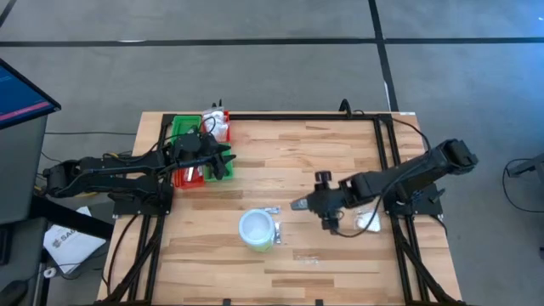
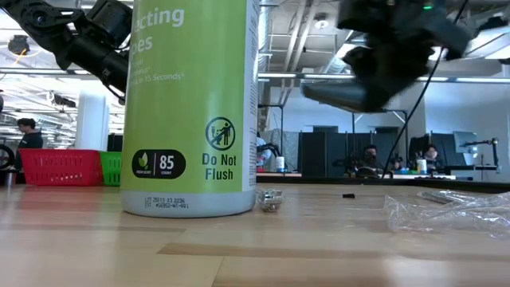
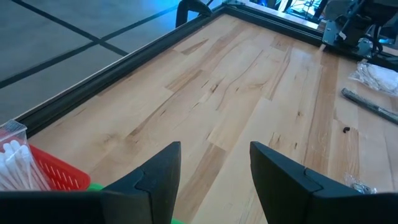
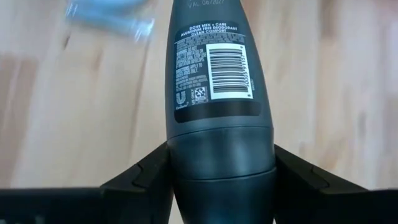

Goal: Pick & Place Travel size toiletries
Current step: Put the gray deodorant into the top green bin

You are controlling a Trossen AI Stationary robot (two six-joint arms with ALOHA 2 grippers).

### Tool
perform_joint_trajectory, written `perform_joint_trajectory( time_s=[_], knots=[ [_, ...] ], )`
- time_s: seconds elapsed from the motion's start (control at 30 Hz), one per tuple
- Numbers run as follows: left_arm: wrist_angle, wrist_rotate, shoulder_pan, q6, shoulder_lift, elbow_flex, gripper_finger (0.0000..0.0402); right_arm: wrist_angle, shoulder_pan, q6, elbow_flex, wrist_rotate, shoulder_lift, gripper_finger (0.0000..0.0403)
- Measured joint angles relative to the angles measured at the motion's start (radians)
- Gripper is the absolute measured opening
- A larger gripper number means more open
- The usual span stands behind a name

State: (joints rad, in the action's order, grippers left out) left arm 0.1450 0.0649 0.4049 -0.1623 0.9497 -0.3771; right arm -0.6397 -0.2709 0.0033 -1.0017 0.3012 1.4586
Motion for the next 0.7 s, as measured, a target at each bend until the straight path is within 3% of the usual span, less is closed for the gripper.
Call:
perform_joint_trajectory(
  time_s=[0.2, 0.7],
  knots=[
    [0.030, 0.002, 0.000, 0.000, 0.000, 0.000, 0.0184, 0.209, 0.113, -0.159, -0.001, -0.001, 0.000, 0.0189],
    [0.303, -0.041, -0.095, 0.149, 0.000, 0.000, 0.0184, 0.638, 0.288, -0.236, -0.001, -0.013, 0.004, 0.0189]
  ],
)
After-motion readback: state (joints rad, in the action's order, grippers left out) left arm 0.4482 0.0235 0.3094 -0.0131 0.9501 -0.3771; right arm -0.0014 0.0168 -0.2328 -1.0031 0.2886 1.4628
